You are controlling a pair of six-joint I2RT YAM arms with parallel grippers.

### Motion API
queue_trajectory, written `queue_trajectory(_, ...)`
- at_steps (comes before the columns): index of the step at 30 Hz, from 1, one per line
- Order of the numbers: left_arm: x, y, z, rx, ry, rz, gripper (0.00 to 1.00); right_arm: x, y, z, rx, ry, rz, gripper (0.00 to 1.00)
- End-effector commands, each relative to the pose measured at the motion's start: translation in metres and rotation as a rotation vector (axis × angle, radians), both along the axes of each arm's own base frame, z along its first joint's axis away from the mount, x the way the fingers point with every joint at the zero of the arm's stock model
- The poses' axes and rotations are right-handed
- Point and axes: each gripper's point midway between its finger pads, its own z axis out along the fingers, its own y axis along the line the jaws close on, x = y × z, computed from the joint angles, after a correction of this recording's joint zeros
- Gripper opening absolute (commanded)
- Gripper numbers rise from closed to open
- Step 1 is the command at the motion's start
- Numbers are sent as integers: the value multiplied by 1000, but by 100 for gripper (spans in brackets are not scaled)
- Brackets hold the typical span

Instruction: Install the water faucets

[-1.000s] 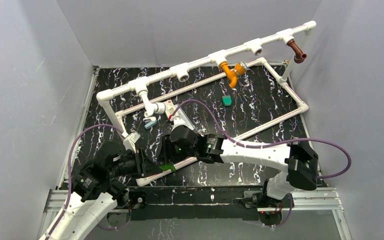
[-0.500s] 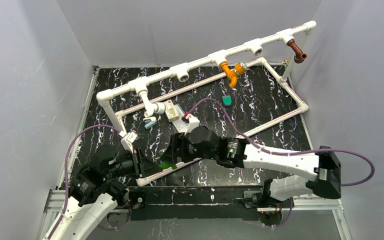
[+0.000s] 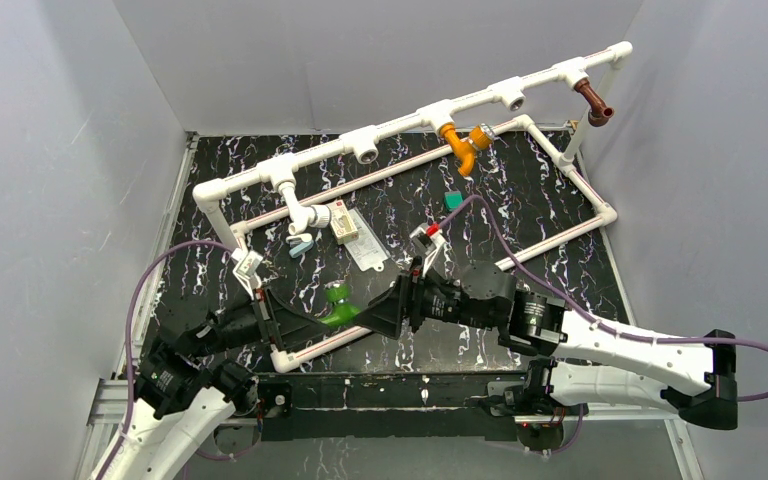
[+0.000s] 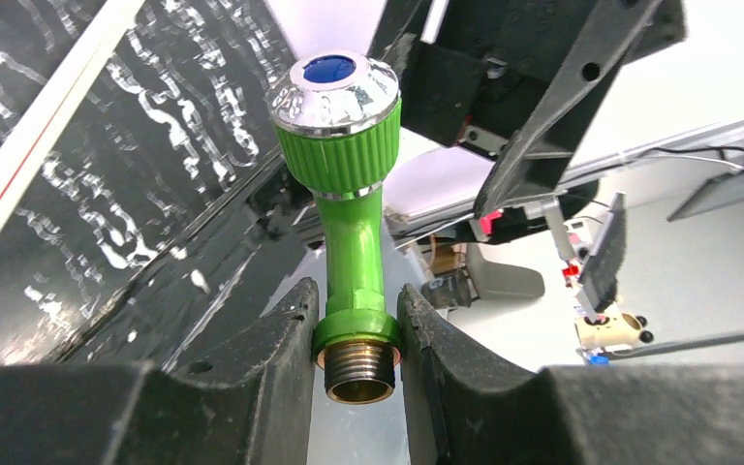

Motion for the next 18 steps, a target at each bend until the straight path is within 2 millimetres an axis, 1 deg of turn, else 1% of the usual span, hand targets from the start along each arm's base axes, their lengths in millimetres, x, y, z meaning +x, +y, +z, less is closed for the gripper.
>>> queue_trajectory(1,-11,-6,43,-156,-92,-76,0,-19,4,39,158,-82,129,79)
queue_trajectory(6,-15,-7,56,-208,-126,-101,0,-27,12,54,216,-86,192,79)
queue_trajectory(10,-19,-6,59,-224,-131,-114,0,-33,16,68,274,-95,243,78)
queue_trajectory(12,-21,-5,66,-247,-163,-122,0,-35,18,71,286,-92,257,77)
queue_trajectory(18,-25,-4,66,-251,-174,-136,0,-35,20,78,308,-83,276,69)
